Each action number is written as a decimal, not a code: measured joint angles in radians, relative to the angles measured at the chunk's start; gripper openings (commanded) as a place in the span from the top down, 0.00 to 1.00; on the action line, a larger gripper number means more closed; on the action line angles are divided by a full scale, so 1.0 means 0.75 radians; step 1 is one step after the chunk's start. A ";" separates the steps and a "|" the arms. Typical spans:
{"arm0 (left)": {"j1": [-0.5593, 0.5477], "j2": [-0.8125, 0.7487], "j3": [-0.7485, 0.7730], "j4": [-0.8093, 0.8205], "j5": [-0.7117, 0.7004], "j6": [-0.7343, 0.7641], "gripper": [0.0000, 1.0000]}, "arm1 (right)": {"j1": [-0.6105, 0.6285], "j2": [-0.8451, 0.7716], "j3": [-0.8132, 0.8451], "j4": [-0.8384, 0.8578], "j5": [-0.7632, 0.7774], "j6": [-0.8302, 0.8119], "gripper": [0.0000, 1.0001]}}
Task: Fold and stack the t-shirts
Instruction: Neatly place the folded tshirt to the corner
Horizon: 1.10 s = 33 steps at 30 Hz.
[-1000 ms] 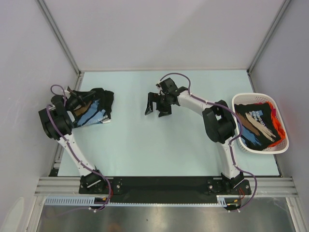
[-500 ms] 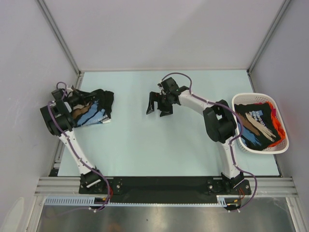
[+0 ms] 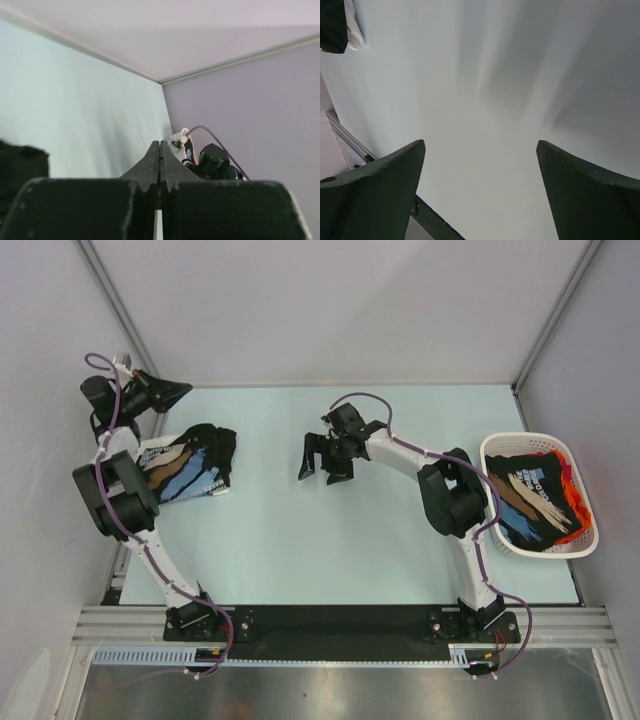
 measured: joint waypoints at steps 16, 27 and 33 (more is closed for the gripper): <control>-0.287 0.138 -0.468 0.085 -0.014 -0.037 1.00 | -0.009 -0.002 -0.009 0.009 0.001 0.000 0.00; -0.297 0.195 -0.405 -0.180 -0.038 0.186 1.00 | -0.018 -0.024 -0.032 0.019 0.005 0.005 0.00; -0.303 0.255 -0.380 -0.197 0.012 0.239 1.00 | -0.018 -0.027 -0.039 0.034 0.005 0.011 0.00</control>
